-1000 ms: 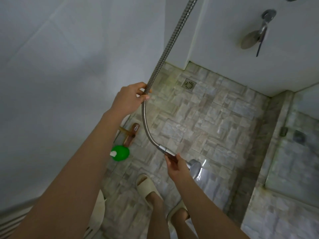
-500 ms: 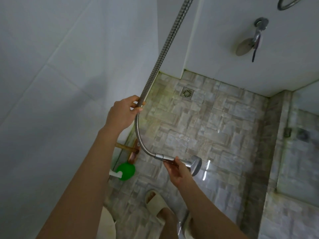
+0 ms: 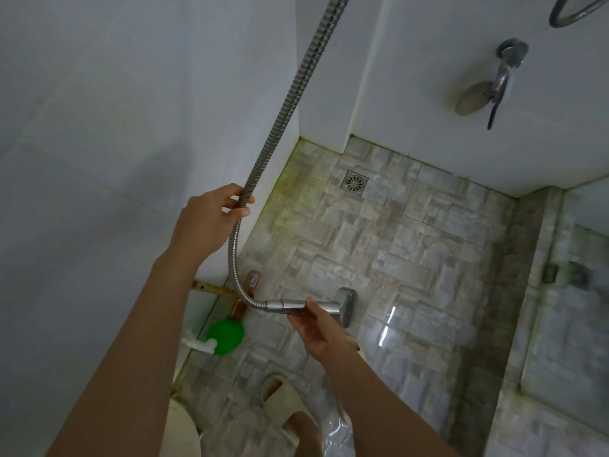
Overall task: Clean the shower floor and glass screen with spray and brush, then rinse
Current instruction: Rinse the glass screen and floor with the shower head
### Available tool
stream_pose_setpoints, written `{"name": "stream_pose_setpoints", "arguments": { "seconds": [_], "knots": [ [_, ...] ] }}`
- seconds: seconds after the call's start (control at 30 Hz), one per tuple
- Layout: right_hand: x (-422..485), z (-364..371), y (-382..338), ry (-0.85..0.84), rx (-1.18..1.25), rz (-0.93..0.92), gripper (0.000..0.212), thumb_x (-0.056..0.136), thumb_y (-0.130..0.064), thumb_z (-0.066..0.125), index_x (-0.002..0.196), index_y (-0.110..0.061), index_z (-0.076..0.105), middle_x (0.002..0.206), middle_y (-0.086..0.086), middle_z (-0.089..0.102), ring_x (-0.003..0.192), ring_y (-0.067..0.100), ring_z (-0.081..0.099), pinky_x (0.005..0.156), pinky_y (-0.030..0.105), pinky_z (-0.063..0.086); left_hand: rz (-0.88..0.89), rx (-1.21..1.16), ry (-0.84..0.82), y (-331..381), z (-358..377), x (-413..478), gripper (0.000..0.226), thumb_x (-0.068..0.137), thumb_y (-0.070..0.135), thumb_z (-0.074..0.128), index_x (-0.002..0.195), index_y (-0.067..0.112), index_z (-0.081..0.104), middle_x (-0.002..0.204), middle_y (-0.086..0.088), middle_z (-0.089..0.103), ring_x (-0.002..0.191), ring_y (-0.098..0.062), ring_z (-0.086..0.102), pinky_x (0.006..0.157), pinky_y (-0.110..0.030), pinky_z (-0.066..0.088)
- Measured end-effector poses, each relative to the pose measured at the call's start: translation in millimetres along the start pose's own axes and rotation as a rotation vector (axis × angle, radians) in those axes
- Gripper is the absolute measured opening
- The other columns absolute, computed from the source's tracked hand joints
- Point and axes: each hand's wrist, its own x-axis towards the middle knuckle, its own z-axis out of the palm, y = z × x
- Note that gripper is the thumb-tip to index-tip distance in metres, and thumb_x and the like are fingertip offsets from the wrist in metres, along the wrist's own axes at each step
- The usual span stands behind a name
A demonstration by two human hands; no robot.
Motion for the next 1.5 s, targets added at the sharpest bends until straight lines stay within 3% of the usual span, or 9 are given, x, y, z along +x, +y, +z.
{"name": "stream_pose_setpoints", "arguments": {
  "seconds": [0.17, 0.27, 0.43, 0.53, 0.73, 0.9, 1.17, 1.3, 1.5],
  "knots": [
    [6, 7, -14, -0.003, -0.02, -0.022, 0.007, 0.094, -0.004, 0.056, 0.09, 0.002, 0.056, 0.078, 0.019, 0.067, 0.079, 0.029, 0.063, 0.046, 0.035, 0.057, -0.02, -0.032, 0.021, 1, -1, 5, 0.015, 0.092, 0.027, 0.066, 0.097, 0.041, 0.065, 0.101, 0.008, 0.074, 0.091, -0.016, 0.069, 0.088, -0.033, 0.051],
    [11, 11, -25, -0.022, -0.04, -0.056, 0.006, 0.093, -0.004, 0.058, 0.093, 0.001, 0.056, 0.089, 0.019, 0.063, 0.083, 0.029, 0.064, 0.049, 0.035, 0.058, -0.037, -0.042, 0.037, -1, -1, 8, 0.014, 0.092, 0.026, 0.066, 0.098, 0.039, 0.066, 0.1, 0.008, 0.073, 0.09, -0.014, 0.068, 0.079, -0.026, 0.047],
    [16, 23, -46, -0.044, -0.119, -0.103, 0.007, 0.093, -0.007, 0.058, 0.095, 0.0, 0.056, 0.092, 0.017, 0.062, 0.083, 0.027, 0.063, 0.055, 0.036, 0.06, -0.059, -0.057, 0.06, -2, -3, 14, 0.013, 0.092, 0.027, 0.067, 0.099, 0.038, 0.067, 0.096, 0.01, 0.072, 0.09, -0.015, 0.069, 0.086, -0.03, 0.051],
    [17, 32, -55, -0.078, -0.144, -0.126, 0.007, 0.094, -0.006, 0.057, 0.097, -0.001, 0.056, 0.092, 0.016, 0.062, 0.084, 0.027, 0.064, 0.057, 0.035, 0.06, -0.063, -0.054, 0.071, -1, -3, 16, 0.012, 0.092, 0.027, 0.066, 0.1, 0.036, 0.068, 0.101, 0.008, 0.074, 0.09, -0.015, 0.069, 0.081, -0.027, 0.047],
    [29, 50, -73, -0.145, -0.239, -0.211, 0.023, 0.095, -0.009, 0.055, 0.117, -0.003, 0.053, 0.1, 0.013, 0.064, 0.086, 0.025, 0.066, 0.06, 0.032, 0.06, -0.068, -0.04, 0.085, 0, -4, 21, 0.012, 0.093, 0.028, 0.065, 0.1, 0.036, 0.067, 0.101, 0.009, 0.072, 0.089, -0.015, 0.068, 0.078, -0.025, 0.042],
    [27, 68, -99, -0.188, -0.303, -0.309, 0.017, 0.095, -0.008, 0.056, 0.111, -0.009, 0.054, 0.105, 0.013, 0.065, 0.091, 0.024, 0.065, 0.072, 0.036, 0.059, -0.06, -0.057, 0.086, -4, -3, 26, 0.013, 0.092, 0.026, 0.067, 0.095, 0.038, 0.065, 0.101, 0.007, 0.074, 0.087, -0.015, 0.07, 0.081, -0.027, 0.046],
    [27, 95, -133, -0.192, -0.422, -0.486, 0.01, 0.094, -0.011, 0.059, 0.094, -0.018, 0.053, 0.103, 0.008, 0.062, 0.09, 0.019, 0.064, 0.067, 0.031, 0.06, -0.076, -0.202, 0.098, -4, -2, 35, 0.011, 0.089, 0.024, 0.07, 0.092, 0.034, 0.068, 0.096, 0.007, 0.073, 0.089, -0.014, 0.07, 0.087, -0.043, 0.057],
    [24, 109, -150, -0.191, -0.462, -0.55, 0.012, 0.093, -0.01, 0.06, 0.094, -0.018, 0.051, 0.097, 0.004, 0.063, 0.086, 0.016, 0.065, 0.074, 0.035, 0.058, -0.085, -0.276, 0.114, -3, -5, 42, 0.007, 0.087, 0.03, 0.072, 0.093, 0.032, 0.068, 0.093, 0.011, 0.072, 0.092, -0.014, 0.07, 0.086, -0.047, 0.058],
    [17, 133, -170, -0.208, -0.575, -0.674, 0.023, 0.091, -0.011, 0.063, 0.111, -0.016, 0.052, 0.108, 0.005, 0.062, 0.093, 0.019, 0.065, 0.077, 0.036, 0.059, -0.051, -0.283, 0.113, 15, -4, 48, 0.022, 0.087, 0.052, 0.066, 0.084, 0.031, 0.065, 0.086, 0.008, 0.075, 0.088, -0.012, 0.07, 0.086, -0.045, 0.058]
  ]
}}
